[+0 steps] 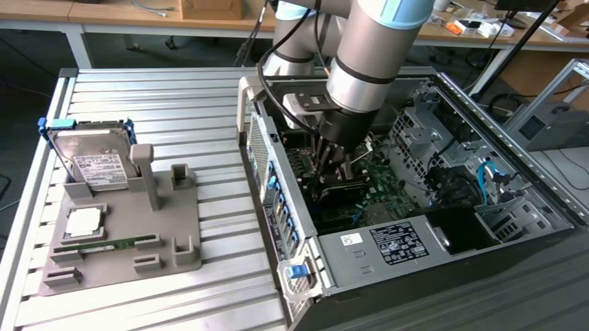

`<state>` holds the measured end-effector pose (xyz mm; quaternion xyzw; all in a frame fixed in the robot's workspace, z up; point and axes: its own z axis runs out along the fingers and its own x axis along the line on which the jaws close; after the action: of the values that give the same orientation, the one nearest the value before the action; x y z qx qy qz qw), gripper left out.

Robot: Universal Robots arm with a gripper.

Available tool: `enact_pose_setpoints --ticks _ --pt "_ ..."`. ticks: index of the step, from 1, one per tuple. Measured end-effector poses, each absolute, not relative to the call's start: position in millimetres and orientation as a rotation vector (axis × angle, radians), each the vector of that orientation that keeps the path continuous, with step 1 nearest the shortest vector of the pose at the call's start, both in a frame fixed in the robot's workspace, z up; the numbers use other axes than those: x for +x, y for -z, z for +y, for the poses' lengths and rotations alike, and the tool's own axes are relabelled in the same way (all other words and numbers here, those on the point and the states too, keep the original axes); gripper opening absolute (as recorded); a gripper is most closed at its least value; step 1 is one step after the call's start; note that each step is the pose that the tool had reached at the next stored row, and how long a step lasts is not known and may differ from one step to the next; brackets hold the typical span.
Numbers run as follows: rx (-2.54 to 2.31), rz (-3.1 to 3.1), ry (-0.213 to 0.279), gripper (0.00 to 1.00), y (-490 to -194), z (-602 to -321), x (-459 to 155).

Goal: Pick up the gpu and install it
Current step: 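Press down on the gpu until it lock into place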

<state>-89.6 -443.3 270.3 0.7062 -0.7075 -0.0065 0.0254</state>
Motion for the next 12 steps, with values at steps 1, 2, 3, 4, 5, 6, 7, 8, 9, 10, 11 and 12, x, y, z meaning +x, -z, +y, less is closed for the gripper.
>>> enact_pose_setpoints --ticks 1,2,3,4,5,6,7,8,9,10,11,12 --pt "2.183 -2.187 0.02 0.11 -270 -443 -90" --pt "2.183 -2.187 0.02 0.11 -270 -443 -90" --pt "2.183 -2.187 0.02 0.11 -270 -443 -90" --pt "2.184 -2.188 0.021 0.11 -271 -443 -89" --pt "2.186 -2.19 0.022 0.11 -274 -443 -89" --pt "2.185 -2.189 0.021 0.11 -278 -443 -89" --pt "2.184 -2.187 0.02 0.11 -282 -443 -89" --pt "2.184 -2.187 0.02 0.11 -284 -443 -88" --pt "2.184 -2.188 0.02 0.11 -284 -443 -86" --pt "2.184 -2.187 0.021 0.11 -284 -443 -83" --pt "2.183 -2.187 0.021 0.11 -284 -443 -79" --pt "2.183 -2.187 0.022 0.11 -284 -443 -75"
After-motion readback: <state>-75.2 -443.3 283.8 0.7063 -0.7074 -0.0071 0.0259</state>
